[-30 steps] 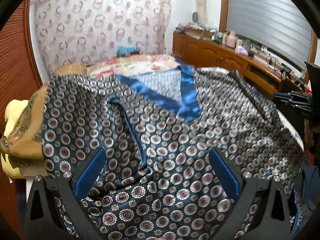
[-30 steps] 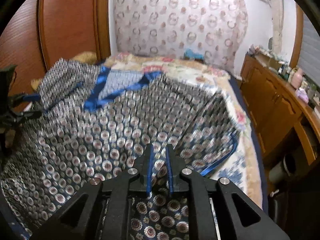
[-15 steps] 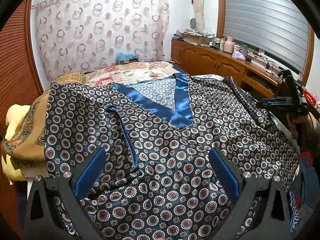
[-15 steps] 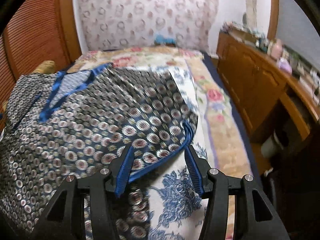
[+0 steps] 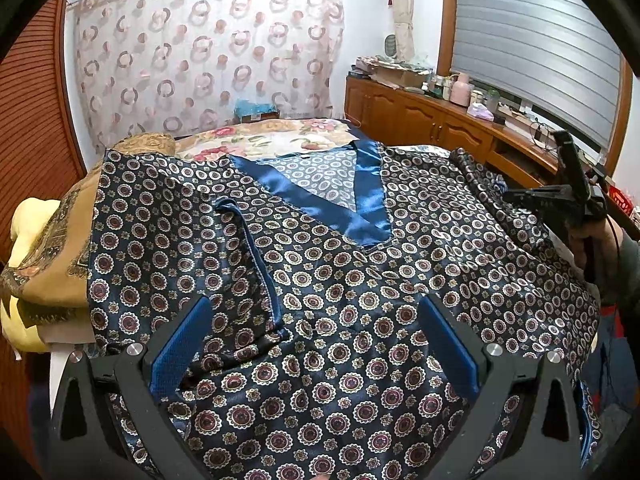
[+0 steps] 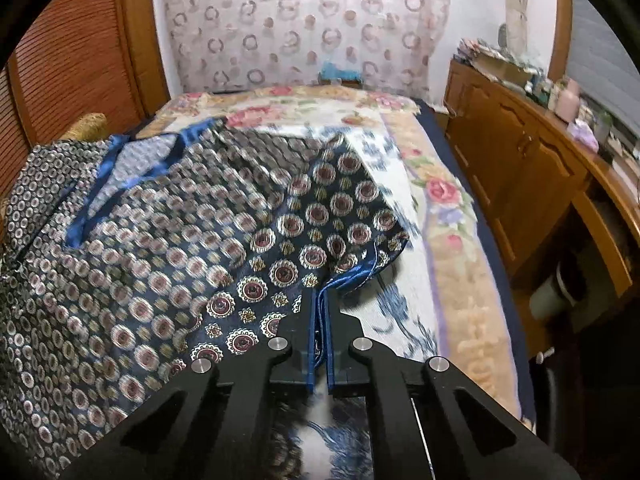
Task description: Fold small clothes
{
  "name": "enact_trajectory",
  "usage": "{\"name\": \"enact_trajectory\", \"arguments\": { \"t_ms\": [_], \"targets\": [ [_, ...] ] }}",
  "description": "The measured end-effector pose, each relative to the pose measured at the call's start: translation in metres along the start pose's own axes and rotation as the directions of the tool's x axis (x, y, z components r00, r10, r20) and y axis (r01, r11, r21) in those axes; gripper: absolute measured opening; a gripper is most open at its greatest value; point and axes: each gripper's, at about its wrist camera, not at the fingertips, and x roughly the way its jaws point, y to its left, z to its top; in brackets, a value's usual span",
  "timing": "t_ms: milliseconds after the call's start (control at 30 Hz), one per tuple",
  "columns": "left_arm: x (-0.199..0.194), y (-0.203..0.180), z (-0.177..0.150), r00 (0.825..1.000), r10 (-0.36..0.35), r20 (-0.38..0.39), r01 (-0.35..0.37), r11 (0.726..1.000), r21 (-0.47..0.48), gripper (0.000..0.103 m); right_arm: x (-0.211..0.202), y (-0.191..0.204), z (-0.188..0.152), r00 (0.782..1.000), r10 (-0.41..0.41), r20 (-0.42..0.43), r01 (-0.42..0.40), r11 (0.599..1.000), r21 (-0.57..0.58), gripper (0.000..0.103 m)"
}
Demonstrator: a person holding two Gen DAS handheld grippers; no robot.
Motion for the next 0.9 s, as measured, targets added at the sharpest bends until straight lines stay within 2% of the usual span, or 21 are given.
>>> {"name": "enact_trajectory", "arguments": {
  "t_ms": [200,533,633,700,733,767,900],
  "targets": [
    [-0.001,0.005,-0.001,1.000,0.003,0.003,-0.002,1.000,-0.017,0.103,-0.020,0.026,0.012,0.996,0.038,0.078,-0.035,0.999,-0.040,0.003],
    [-0.003,0.010,-0.003,1.000,0.009,0.006,-0.009,0.999,-0.031,0.103,-0.035,0.066,0.019,0.984,0.117,0.134,-0.100,0.987,-0.126,0.003],
    [-0.005,0.013,-0.003,1.000,0.011,0.013,-0.010,0.999,-0.040,0.103,-0.039,0.059,0.016,0.983,0.124,0.135,-0.106,0.986,-0.131,0.019],
    [-0.006,0.015,-0.003,1.000,0.014,0.020,-0.013,0.999,-0.044,0.103,-0.039,0.055,0.015,0.985,0.108,0.137,-0.091,0.988,-0.126,0.040],
    [-0.006,0.016,-0.002,1.000,0.015,0.021,-0.014,0.999,-0.045,0.103,-0.037,0.053,0.015,0.986,0.097,0.136,-0.080,0.989,-0.122,0.045],
    [-0.007,0.017,-0.001,1.000,0.020,0.023,-0.019,0.999,-0.043,0.103,-0.035,0.049,0.015,0.987,0.084,0.136,-0.068,0.991,-0.116,0.049],
    [-0.007,0.027,0.004,0.999,0.040,0.030,-0.039,0.998,-0.047,0.103,-0.024,0.034,0.016,0.995,0.038,0.093,-0.029,0.995,-0.094,0.050]
  ]
}}
